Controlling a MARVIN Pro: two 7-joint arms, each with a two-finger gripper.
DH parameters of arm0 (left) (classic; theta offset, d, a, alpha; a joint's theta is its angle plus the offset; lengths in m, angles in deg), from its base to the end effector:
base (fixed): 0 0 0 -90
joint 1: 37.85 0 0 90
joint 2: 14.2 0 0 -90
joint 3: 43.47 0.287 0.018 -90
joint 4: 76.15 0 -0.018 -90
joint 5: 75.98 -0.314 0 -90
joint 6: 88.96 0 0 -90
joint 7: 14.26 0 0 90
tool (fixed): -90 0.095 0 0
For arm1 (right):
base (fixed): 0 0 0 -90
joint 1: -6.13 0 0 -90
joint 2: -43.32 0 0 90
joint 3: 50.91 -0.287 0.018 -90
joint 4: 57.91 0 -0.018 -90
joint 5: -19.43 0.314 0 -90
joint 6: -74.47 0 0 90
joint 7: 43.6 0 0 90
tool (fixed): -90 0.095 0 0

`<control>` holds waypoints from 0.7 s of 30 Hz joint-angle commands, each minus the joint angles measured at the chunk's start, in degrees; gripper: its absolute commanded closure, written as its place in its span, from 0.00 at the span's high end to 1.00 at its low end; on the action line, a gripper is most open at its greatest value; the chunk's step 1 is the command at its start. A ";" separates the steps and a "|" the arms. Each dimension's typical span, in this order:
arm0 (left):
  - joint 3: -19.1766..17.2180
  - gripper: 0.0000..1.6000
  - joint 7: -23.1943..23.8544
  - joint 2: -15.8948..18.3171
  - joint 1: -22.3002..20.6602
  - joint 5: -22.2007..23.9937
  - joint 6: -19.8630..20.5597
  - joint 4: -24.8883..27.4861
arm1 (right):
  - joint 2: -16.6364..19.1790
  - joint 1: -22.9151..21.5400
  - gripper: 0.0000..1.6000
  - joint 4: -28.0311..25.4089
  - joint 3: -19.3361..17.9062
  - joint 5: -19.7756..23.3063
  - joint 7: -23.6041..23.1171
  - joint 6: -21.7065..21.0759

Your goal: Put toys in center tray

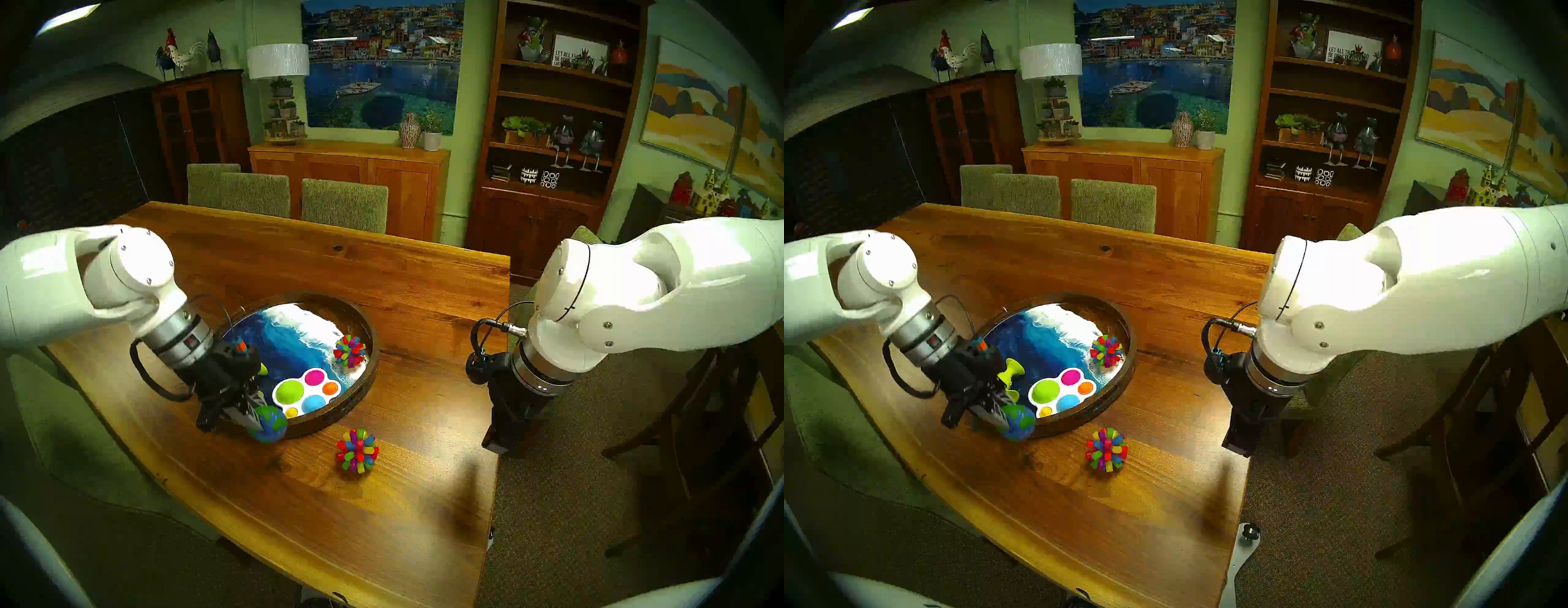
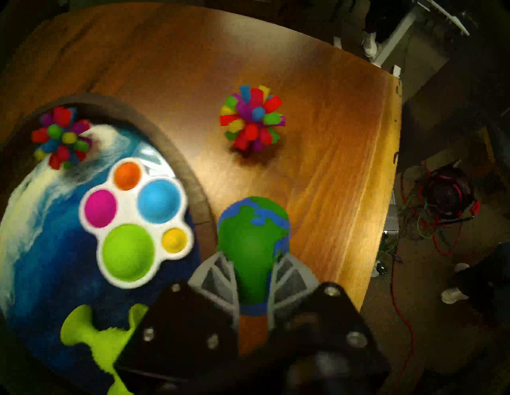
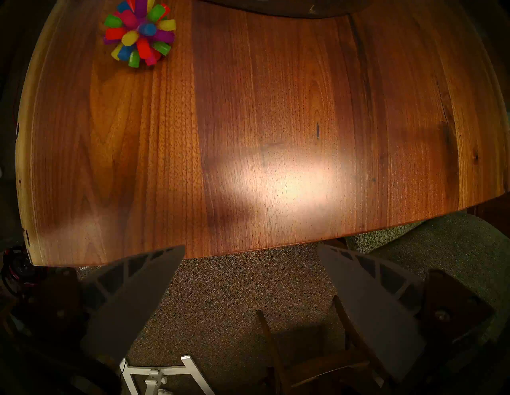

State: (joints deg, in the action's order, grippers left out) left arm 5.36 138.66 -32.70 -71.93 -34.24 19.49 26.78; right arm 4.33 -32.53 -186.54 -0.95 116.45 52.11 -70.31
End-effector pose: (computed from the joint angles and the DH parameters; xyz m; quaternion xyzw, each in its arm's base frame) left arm 0.3672 0.1134 -0.1341 0.7159 -0.6635 0.1380 0.1681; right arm 0.3054 0.0357 -0.1306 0.8380 0.5386 0.0860 0.0161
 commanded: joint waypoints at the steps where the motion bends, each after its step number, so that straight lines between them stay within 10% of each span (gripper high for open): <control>1: -3.43 0.00 -2.56 -4.32 -0.02 4.37 0.84 -6.72 | 0.05 -0.71 1.00 0.09 -0.67 0.03 -0.04 0.09; 21: -8.15 0.07 -16.04 -18.94 19.10 15.25 -3.53 -24.90 | 0.05 -0.78 1.00 0.08 -0.68 0.07 -0.07 0.09</control>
State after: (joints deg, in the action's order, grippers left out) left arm 0.21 123.98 -45.29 -58.01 -21.33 18.18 5.82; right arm 4.33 -32.53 -186.54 -0.91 116.45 52.13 -70.27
